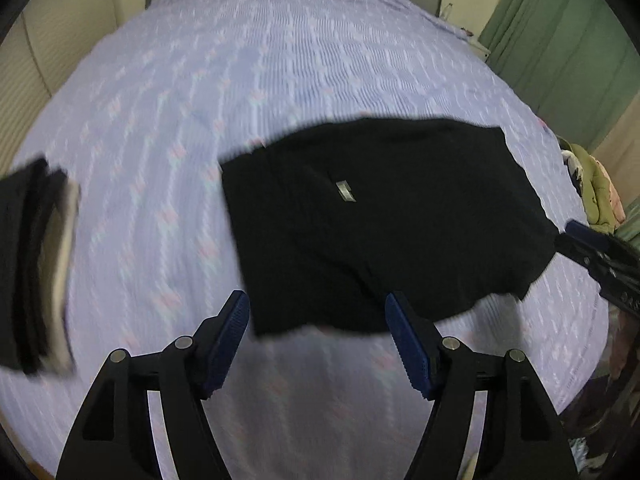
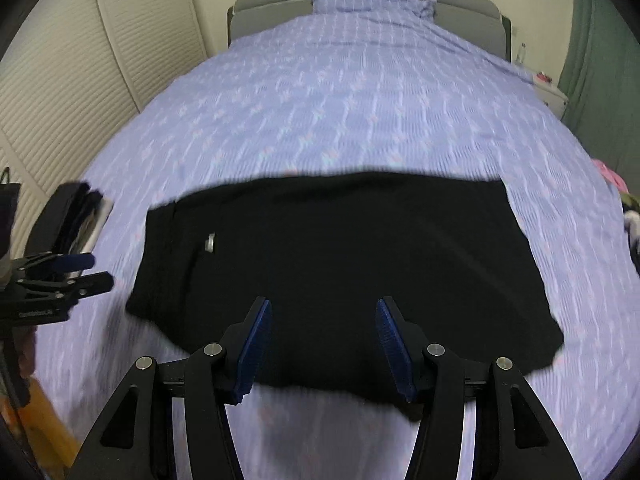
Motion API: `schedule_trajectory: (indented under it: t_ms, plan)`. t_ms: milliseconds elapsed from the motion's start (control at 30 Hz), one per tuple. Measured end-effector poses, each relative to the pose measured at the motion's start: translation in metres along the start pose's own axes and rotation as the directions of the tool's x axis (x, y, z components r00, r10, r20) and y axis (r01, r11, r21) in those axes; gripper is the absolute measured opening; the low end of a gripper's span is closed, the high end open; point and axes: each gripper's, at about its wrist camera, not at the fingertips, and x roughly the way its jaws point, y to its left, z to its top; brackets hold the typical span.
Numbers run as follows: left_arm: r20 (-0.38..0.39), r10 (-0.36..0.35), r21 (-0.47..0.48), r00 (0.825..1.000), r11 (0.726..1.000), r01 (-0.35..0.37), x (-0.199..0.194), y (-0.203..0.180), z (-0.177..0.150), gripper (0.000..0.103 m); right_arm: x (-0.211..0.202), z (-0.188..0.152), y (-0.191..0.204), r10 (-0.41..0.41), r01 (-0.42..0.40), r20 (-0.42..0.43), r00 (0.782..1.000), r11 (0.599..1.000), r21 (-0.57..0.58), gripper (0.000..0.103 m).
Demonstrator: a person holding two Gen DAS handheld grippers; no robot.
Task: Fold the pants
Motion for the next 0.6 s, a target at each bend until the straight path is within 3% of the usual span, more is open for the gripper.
schedule_trajectory:
  t_ms: [167, 367, 600]
  plan:
    - [0.006, 0.038, -0.032, 0.999, 0.999, -0.038, 0.009, -0.033, -0.027, 0.07, 0.0, -0.041, -0.028, 0.03, -0.029, -0.051, 0.998, 0.999, 0.02, 0.055]
    - [0.002, 0.087, -0.084, 0.996, 0.993, -0.086, 0.026, -0.046, -0.044, 0.07, 0.032, -0.075, -0.054, 0.095, -0.09, -0.105, 0.99, 0.995, 0.054, 0.055]
    - [-0.013, 0.107, -0.059, 0.994, 0.992, -0.108, 0.038, -0.07, -0.057, 0.07, 0.061, -0.1, -0.08, 0.107, -0.099, -0.151, 0.983, 0.993, 0.061, 0.055]
